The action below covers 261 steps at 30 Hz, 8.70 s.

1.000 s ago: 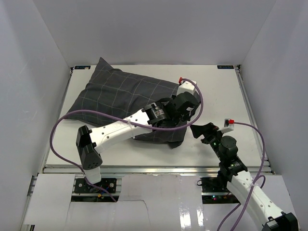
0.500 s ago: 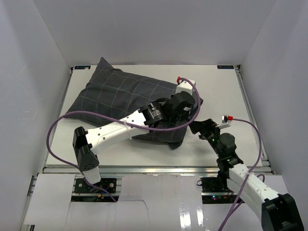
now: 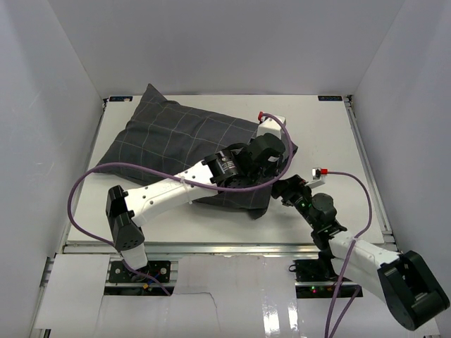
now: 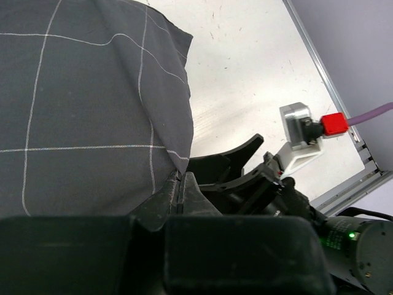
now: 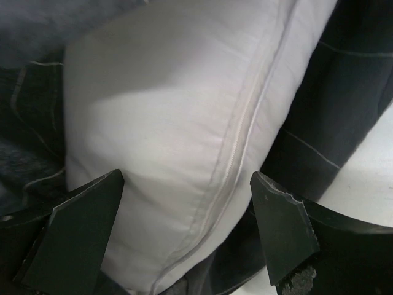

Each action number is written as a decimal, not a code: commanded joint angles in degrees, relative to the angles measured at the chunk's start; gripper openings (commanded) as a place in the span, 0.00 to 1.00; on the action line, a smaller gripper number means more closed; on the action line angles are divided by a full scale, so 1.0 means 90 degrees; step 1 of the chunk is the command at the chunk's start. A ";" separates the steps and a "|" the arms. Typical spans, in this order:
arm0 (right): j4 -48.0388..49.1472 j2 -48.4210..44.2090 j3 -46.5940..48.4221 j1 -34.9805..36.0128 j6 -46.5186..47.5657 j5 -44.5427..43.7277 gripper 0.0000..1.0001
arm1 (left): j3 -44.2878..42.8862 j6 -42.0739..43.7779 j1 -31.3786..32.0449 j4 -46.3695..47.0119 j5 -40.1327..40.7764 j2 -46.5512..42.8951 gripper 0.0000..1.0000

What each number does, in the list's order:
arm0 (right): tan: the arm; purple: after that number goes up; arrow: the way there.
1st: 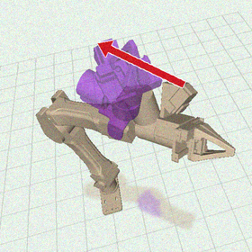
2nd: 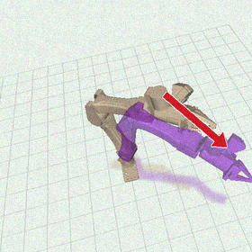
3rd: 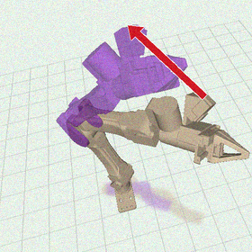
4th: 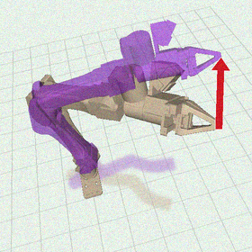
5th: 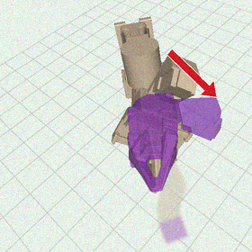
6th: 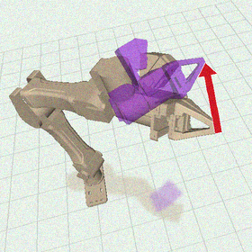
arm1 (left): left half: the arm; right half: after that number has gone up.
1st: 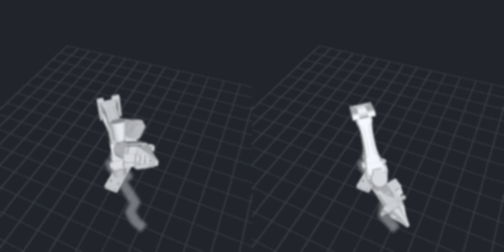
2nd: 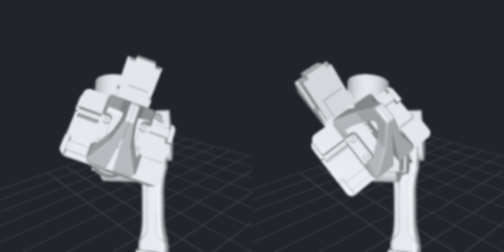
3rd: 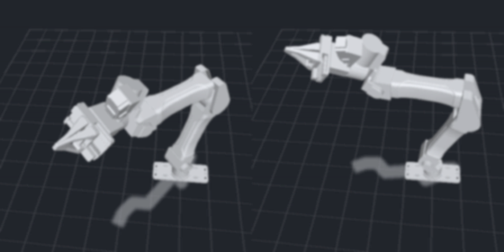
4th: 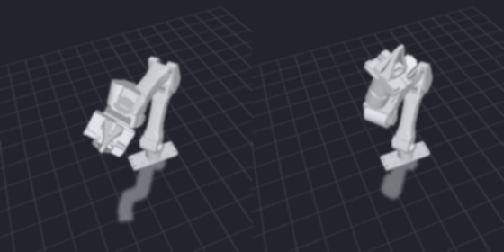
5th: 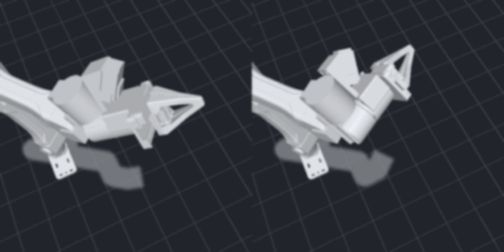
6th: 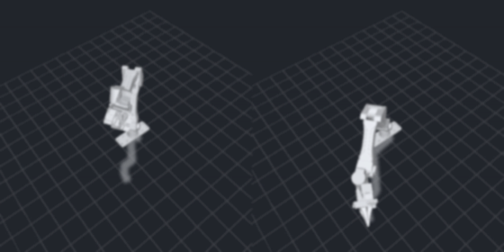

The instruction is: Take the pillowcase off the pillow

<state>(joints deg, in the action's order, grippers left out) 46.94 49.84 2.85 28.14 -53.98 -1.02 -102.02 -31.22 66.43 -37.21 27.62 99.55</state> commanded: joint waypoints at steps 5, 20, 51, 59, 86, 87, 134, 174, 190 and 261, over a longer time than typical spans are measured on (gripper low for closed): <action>0.0995 0.0877 -0.0004 0.0213 0.0011 -0.0687 0.90 | 0.0036 -0.0203 0.0001 0.0511 -0.0071 -0.0543 0.00; 0.1835 0.1950 0.0513 0.0213 0.0411 -0.0854 0.90 | 0.0466 -0.0359 0.0011 0.0687 -0.0080 -0.0787 0.00; 0.0679 -0.0644 -0.0054 0.0174 0.1398 -0.1185 0.08 | 0.2595 0.0022 -0.1736 0.0395 0.0185 -0.1637 0.00; -0.0313 -0.1495 0.0181 0.0174 0.1495 -0.1479 0.08 | 0.2907 0.0002 -0.2469 0.0043 0.0164 -0.2213 0.00; -0.1846 -0.0216 0.2710 0.0438 0.1388 -0.1069 0.08 | 0.4713 0.0071 -0.1181 0.1917 -0.3480 -0.3191 0.86; -0.1846 -0.0255 0.2710 0.0438 0.1369 -0.1088 0.08 | 0.4743 0.0042 -0.1132 0.1947 -0.3343 -0.3122 0.86; -0.0205 -0.0313 0.1734 0.0525 0.3349 0.3521 0.08 | 0.1270 0.1407 -0.1483 -0.0054 -0.1448 -0.2763 0.82; -0.0596 -0.1241 0.1363 0.0662 0.3380 0.3121 0.08 | -0.2727 0.1252 -0.1942 -0.0504 -0.1564 0.1810 0.38; -0.0635 -0.1514 0.1265 0.0662 0.3341 0.3150 0.08 | -0.2610 0.0590 -0.2282 -0.0514 -0.1038 0.1840 0.00; 0.0840 -0.1300 0.1236 0.0857 0.3683 0.5748 0.08 | -0.2669 0.0872 -0.3114 -0.0875 -0.4428 0.2347 0.00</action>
<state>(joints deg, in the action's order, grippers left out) 50.22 40.56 9.98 34.59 -22.87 47.79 -123.81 -19.75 38.72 -45.84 -21.23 121.64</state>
